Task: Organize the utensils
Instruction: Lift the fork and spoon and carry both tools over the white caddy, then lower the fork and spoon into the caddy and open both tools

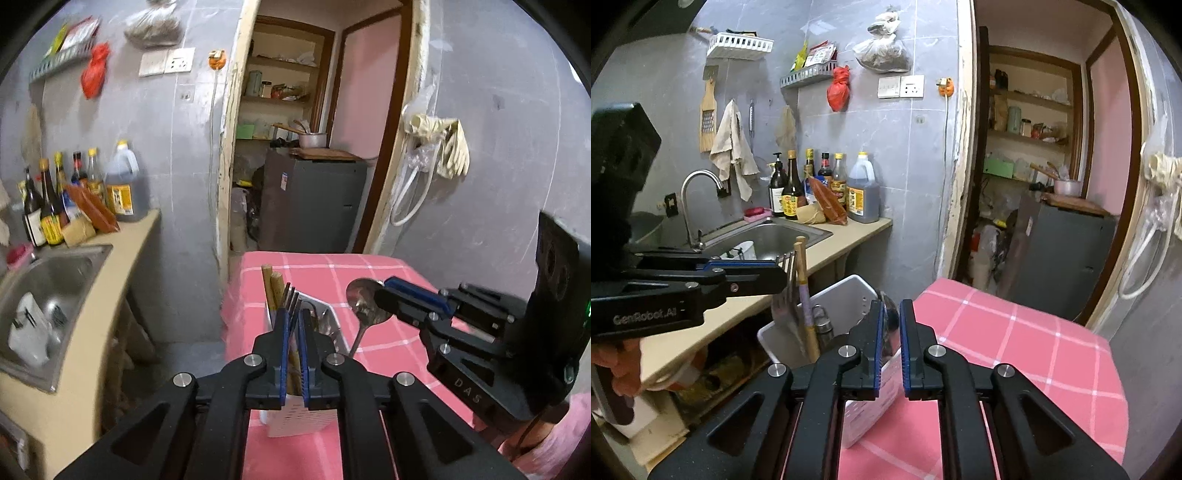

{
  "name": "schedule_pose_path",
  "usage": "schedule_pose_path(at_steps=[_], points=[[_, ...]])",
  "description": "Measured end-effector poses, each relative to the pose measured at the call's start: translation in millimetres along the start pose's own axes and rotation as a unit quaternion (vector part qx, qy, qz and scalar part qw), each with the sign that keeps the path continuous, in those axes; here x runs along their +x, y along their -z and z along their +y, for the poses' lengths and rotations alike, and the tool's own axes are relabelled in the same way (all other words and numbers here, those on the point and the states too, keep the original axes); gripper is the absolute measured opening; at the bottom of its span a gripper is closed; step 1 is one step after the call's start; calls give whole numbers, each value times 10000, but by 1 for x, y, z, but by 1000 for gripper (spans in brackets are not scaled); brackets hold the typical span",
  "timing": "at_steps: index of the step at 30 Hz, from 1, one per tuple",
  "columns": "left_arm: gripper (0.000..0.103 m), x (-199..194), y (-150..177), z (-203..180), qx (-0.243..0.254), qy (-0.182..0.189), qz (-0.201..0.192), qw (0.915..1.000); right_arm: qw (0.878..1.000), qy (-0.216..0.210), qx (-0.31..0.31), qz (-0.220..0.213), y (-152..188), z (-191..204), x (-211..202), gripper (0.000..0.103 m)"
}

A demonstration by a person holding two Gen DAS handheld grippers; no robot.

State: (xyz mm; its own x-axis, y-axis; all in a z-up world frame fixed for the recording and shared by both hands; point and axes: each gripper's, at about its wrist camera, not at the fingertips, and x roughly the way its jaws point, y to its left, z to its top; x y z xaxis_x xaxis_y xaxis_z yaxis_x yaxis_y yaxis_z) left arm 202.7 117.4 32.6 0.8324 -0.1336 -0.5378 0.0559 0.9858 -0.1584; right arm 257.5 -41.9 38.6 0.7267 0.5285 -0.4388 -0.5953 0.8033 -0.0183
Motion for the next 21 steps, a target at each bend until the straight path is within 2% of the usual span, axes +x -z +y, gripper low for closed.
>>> schedule_pose_path(at_steps=[8, 11, 14, 16, 21], points=[[7, -2, 3, 8, -260, 178, -41, 9995, 9997, 57, 233, -16, 6, -11, -9, 9], [10, -4, 4, 10, -348, 225, -70, 9991, 9994, 151, 303, -43, 8, -13, -17, 9], [19, -8, 5, 9, -362, 235, -126, 9990, 9989, 252, 399, -77, 9, -16, -26, 16], [31, -12, 6, 7, -366, 266, -210, 9988, 9981, 345, 490, -109, 10, -20, -33, 20], [46, -22, 12, -2, -327, 314, -377, 9983, 9957, 581, 689, -194, 16, -28, -54, 27]])
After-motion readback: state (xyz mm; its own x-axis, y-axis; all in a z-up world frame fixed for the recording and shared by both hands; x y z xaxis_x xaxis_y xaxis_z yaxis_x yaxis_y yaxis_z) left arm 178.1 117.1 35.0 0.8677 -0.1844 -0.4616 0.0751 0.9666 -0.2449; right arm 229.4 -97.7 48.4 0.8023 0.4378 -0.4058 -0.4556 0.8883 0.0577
